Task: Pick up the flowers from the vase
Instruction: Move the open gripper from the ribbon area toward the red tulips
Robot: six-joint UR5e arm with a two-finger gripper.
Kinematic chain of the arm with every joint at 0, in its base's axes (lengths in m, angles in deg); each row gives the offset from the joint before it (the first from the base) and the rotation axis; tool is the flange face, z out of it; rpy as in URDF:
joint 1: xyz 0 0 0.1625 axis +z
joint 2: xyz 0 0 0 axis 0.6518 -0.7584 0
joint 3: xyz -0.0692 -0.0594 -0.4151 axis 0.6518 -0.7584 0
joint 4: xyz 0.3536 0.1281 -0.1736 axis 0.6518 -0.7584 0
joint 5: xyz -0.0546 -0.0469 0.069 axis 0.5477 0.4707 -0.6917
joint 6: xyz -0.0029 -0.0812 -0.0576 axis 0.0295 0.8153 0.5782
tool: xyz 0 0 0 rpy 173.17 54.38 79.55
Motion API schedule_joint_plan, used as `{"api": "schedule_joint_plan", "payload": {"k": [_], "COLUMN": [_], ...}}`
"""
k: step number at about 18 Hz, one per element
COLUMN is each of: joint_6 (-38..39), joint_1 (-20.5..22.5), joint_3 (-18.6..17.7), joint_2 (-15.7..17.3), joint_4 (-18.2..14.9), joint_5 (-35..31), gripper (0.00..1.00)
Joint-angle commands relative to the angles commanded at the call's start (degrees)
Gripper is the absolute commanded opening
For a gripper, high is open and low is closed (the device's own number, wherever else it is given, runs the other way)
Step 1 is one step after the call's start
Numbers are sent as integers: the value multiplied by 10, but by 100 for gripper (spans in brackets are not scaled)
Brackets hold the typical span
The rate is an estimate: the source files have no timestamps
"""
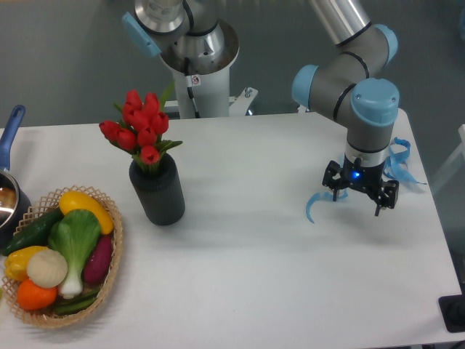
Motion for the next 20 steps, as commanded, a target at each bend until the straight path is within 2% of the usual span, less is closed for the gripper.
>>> {"api": "schedule_joint_plan", "payload": {"k": [7, 8, 10, 11, 12, 15, 20], "joint_6": [1, 1, 2, 2, 2, -1, -34], "joint_1": [-2, -2, 0, 0, 0, 5, 2], "joint_3": [-24, -36, -64, -94, -112, -152, -220], "joint_2": [18, 25, 46, 67, 84, 130, 236], "joint_4": [4, 5, 7, 8, 8, 9, 7], "joint_5": [7, 18, 90, 146, 170, 227, 282], "gripper": [100, 100, 100, 100, 100, 100, 100]}}
